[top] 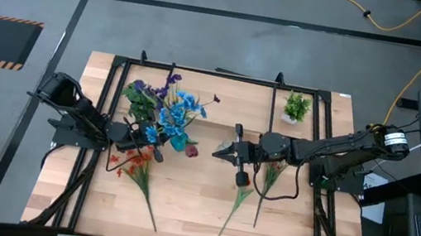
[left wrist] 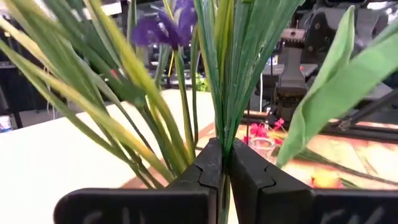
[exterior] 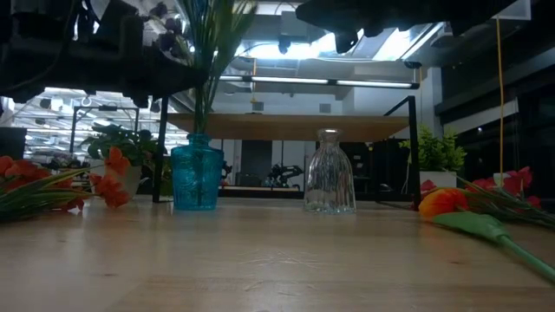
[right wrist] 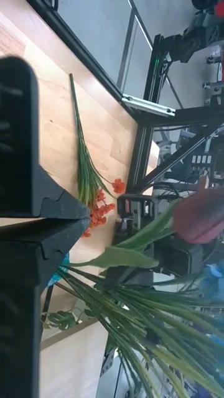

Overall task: Pick and place flowers into a vace then onto a shelf
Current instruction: Put the blue flowers into the transparent blue vase

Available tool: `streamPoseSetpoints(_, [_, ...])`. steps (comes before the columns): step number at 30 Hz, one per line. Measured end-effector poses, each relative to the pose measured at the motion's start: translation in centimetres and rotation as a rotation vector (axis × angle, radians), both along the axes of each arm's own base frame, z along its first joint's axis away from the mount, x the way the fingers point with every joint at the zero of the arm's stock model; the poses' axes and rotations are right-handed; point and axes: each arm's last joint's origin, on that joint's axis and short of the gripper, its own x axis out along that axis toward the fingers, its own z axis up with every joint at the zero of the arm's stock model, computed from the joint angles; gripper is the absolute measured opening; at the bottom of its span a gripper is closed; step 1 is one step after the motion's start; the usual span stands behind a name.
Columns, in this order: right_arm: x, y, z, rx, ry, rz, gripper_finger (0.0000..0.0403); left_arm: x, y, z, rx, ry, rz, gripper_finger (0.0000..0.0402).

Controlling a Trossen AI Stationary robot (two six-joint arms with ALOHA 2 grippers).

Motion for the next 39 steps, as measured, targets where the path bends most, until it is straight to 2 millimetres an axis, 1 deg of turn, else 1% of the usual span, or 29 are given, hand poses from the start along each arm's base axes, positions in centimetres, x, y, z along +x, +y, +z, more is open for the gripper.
streamPoseSetpoints(10, [0.0,0.0,0.0,0.0,0.0,0.0,0.0,0.1,0.0,-0.5,-0.007,0.02,0.006,0.0018])
streamPoseSetpoints(17, [0.0,0.0,0.0,0.0,0.0,0.0,0.0,0.1,-0.1,-0.7,-0.002,0.037,-0.004,0.0034])
streamPoseSetpoints(22, [0.0,0.0,0.0,0.004,0.0,-0.001,0.0,0.2,-0.1,-0.8,0.003,0.051,-0.004,0.0062])
streamPoseSetpoints(32, [0.0,0.0,0.0,0.005,0.001,-0.001,0.0,0.1,-0.1,-1.1,0.012,0.087,0.009,0.0142])
streamPoseSetpoints(35, [0.0,0.0,0.0,0.005,0.001,-0.001,0.0,0.1,-0.3,-1.1,0.014,0.086,0.0,0.0157])
streamPoseSetpoints(39, [0.0,0.0,0.0,0.006,0.001,-0.001,0.0,0.0,-0.8,-1.0,0.03,0.089,-0.02,0.0166])
